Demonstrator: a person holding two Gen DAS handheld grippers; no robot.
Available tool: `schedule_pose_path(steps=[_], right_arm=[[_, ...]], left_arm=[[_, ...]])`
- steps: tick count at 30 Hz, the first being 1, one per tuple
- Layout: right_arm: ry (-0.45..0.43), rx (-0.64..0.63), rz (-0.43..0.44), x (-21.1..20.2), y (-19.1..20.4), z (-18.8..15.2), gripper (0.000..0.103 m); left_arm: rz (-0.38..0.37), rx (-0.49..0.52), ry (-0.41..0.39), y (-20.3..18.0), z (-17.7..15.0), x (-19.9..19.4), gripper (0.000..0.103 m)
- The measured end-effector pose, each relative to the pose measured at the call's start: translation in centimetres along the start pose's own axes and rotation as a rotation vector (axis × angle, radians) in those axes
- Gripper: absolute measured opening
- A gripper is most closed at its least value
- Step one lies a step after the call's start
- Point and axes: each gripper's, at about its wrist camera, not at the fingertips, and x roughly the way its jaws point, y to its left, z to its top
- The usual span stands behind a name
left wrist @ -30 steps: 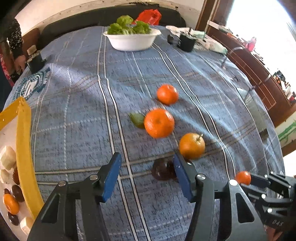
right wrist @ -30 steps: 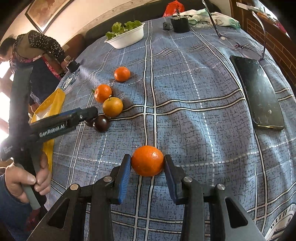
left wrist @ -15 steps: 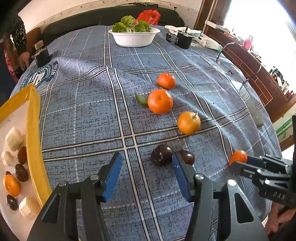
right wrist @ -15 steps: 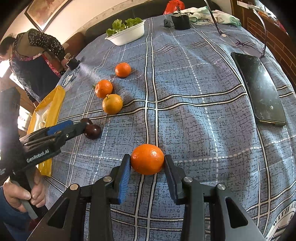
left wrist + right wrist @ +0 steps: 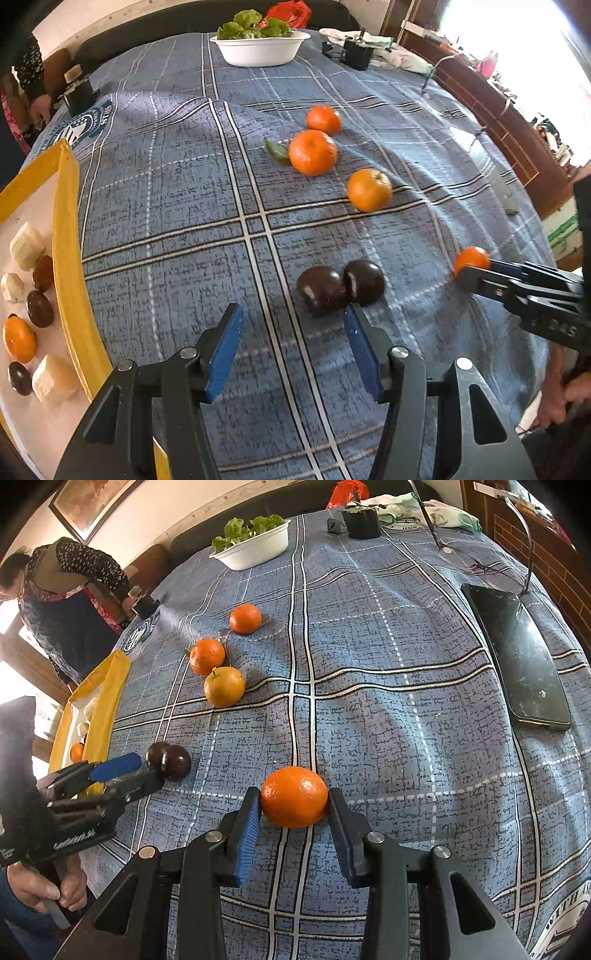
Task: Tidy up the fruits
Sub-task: 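Hold the mandarin with the right gripper while the left gripper grasps a dark plum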
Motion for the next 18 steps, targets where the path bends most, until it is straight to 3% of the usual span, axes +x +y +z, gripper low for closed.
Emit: schedule_pose_path(steps=[6,13,18], right_arm=[[0.000,0.001,-0.004,0.1,0.1,0.1,0.040],[0.001,0.003,-0.001,0.1,0.1,0.1,0.040],[-0.001,0.005,-0.002,0.1,0.1,0.1,0.040]], left_arm=[[-0.023,0.034,-0.097,-0.4,0.7,-2.1,0.056],[-0.039,0.175,-0.052,-2.0,1.2,-0.4,0.056],[-0.057,0.166,-0.043,-1.2,1.8,0.5,0.056]])
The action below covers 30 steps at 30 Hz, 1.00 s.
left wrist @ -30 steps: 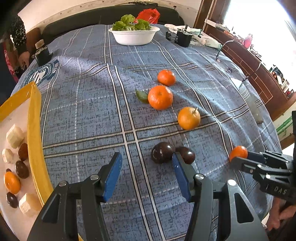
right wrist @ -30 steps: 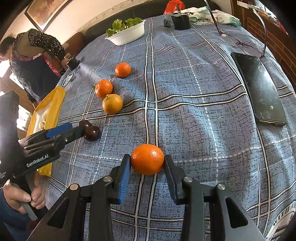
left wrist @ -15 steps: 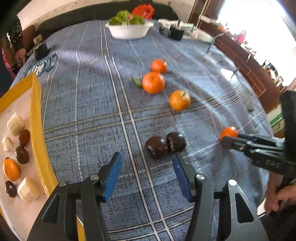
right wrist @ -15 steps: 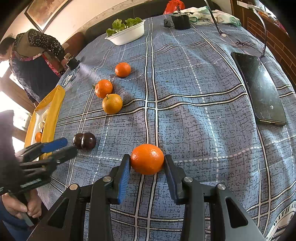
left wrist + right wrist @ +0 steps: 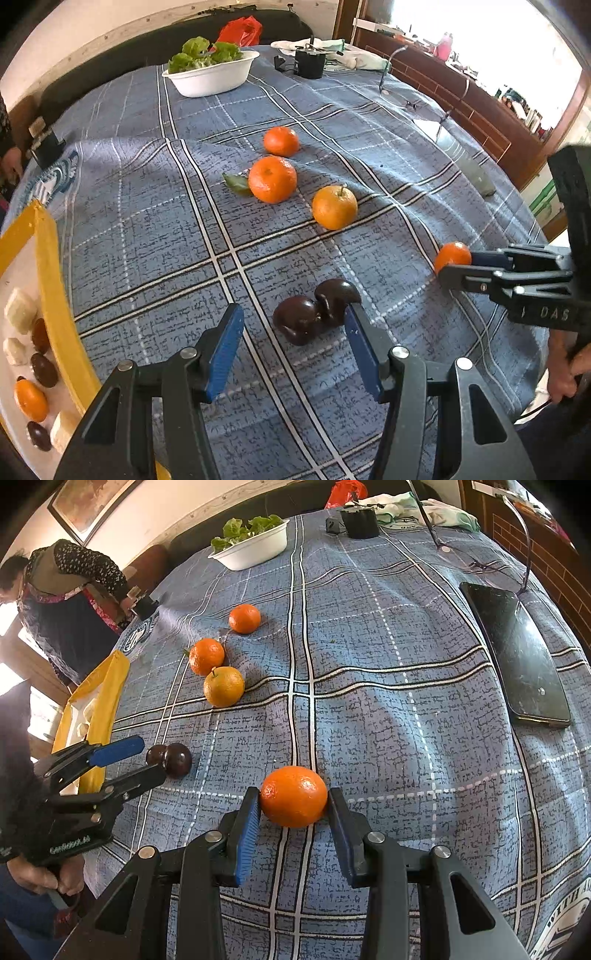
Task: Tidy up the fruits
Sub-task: 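Hold the mandarin with the right gripper while the left gripper grasps a dark plum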
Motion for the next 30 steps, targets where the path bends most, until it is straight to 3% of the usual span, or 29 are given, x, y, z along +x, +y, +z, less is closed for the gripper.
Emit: schedule_pose_path(steps=[5,7,10,19,24,27,30], right_arm=[[0.001,0.000,0.001,0.0,0.0,0.0,0.040],[0.001,0.001,0.002,0.0,0.0,0.0,0.040],[0.001,0.003,0.002,-0.1,0.1,0.0,0.040],[0.001,0.005,0.001,-0.1,0.0,-0.1,0.040],[0.001,0.004,-0.001,-0.1,0.0,-0.1,0.040],[0.001,0.004,0.000,-0.1,0.0,0.0,0.040],[0.001,-0.001,-0.003,-0.1,0.1,0.0,0.040]], left_arm=[[-0.096,0.019,0.053,0.1,-0.3,0.8,0.056],[-0.099,0.063,0.061,-0.7,-0.8,0.8,0.055],[-0.194,0.121,0.084,-2.3,-1.7,0.4,0.055],[-0.086,0.097,0.007,-1.8,-0.8,-0.8,0.055],[-0.039,0.101,0.004,-1.2,-0.4,-0.3,0.055],[-0.037,0.088,0.015,-0.5,-0.3,0.1,0.045],[-0.063,0.069,0.013,0.1,-0.2,0.5,0.043]])
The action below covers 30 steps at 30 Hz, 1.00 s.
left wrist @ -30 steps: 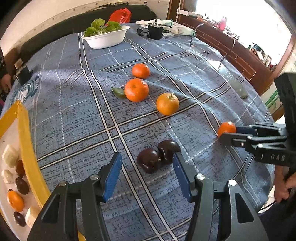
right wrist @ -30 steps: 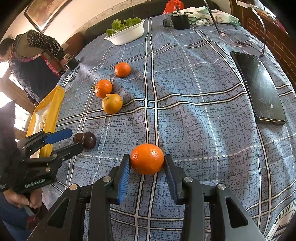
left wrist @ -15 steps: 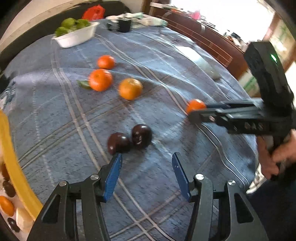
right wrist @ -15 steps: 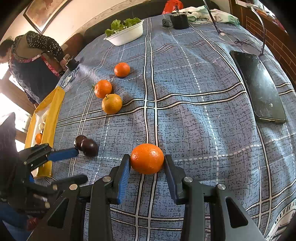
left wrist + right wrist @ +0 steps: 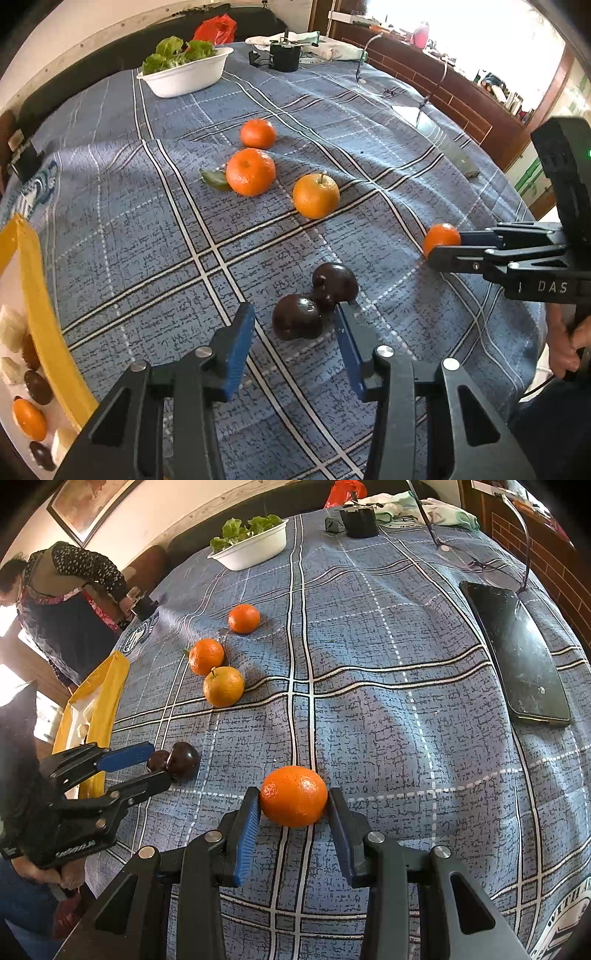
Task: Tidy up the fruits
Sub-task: 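Hold the mandarin with the right gripper while the left gripper grasps a dark plum, then carry the plum and mandarin over the yellow tray and open both grippers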
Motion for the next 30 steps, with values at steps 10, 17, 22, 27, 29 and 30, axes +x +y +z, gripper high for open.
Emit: schedule_pose_path(steps=[10,17,22,27,29,30], right_arm=[[-0.019,-0.012,-0.017,-0.4,0.5,0.0,0.039],[-0.050,-0.036,-0.011,-1.2,1.3,-0.1,0.039],[-0.049,-0.062,-0.007,-1.3,2.1,-0.6,0.039],[-0.070,-0.098,0.004,-1.8,3.3,-0.9,0.039],[-0.069,-0.120,0.011,-1.8,4.1,-1.0,0.039],[-0.065,-0.127,0.012,-1.7,4.3,-1.1,0.039]], left_arm=[[0.001,-0.055,-0.012,-0.6,-1.4,-0.1,0.027],[0.027,-0.108,-0.040,-0.5,-1.9,-0.5,0.026],[0.024,-0.148,-0.050,-0.3,-2.4,-1.2,0.026],[0.036,-0.169,-0.071,-0.6,-2.9,-2.0,0.026],[0.043,-0.170,-0.083,-0.6,-3.0,-2.4,0.026],[0.048,-0.170,-0.086,-0.6,-3.1,-2.6,0.026]])
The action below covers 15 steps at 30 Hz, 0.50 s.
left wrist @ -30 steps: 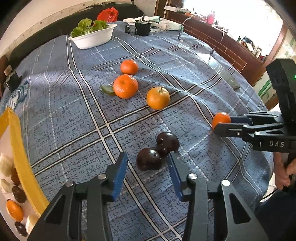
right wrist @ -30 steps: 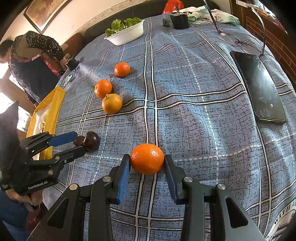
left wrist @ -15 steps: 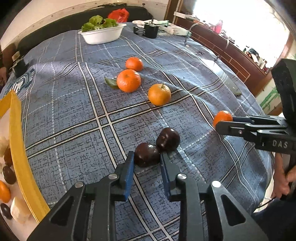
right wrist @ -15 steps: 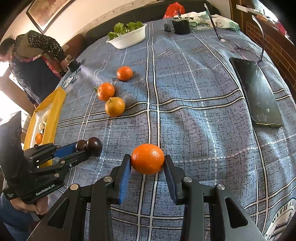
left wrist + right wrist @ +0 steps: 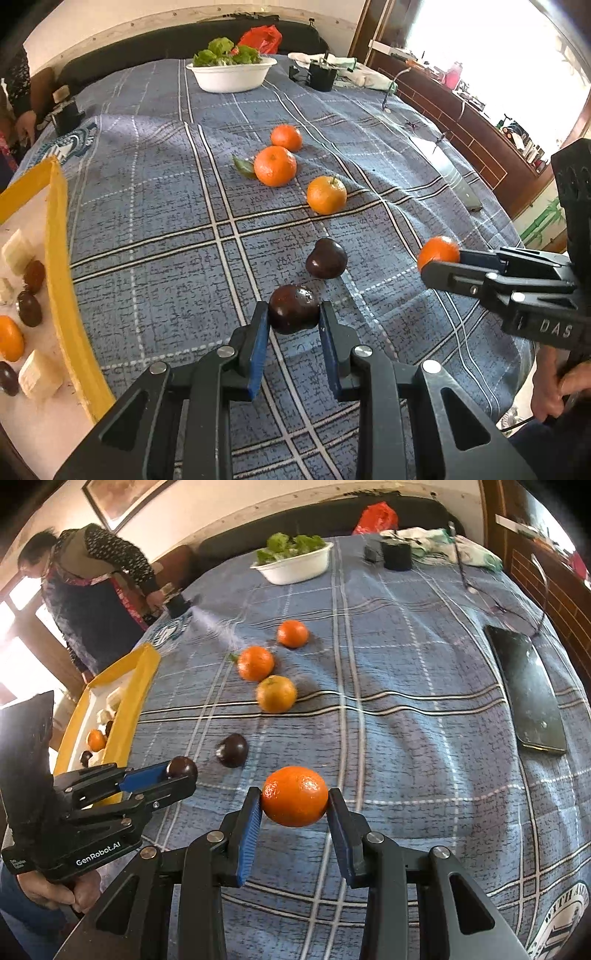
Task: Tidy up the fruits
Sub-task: 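Carry the plum and mandarin over the yellow tray and open both grippers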
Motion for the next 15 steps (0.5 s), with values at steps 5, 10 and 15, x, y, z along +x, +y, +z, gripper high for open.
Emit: schedule_pose_path(steps=[5,10,15], right_arm=[[0.020,-0.039,0.012,0.6,1.5,-0.2,0.039],[0.028,-0.071,0.022,1.0,2.9,-0.2,0.039],[0.029,-0.099,0.029,1.1,3.9,0.2,0.039]], left_arm=[[0.014,-0.025,-0.015,0.7,-0.6,-1.0,0.026],[0.035,-0.047,-0.039,1.6,-0.7,-2.1,0.026],[0.060,-0.069,-0.061,2.7,-0.7,-3.2,0.026]])
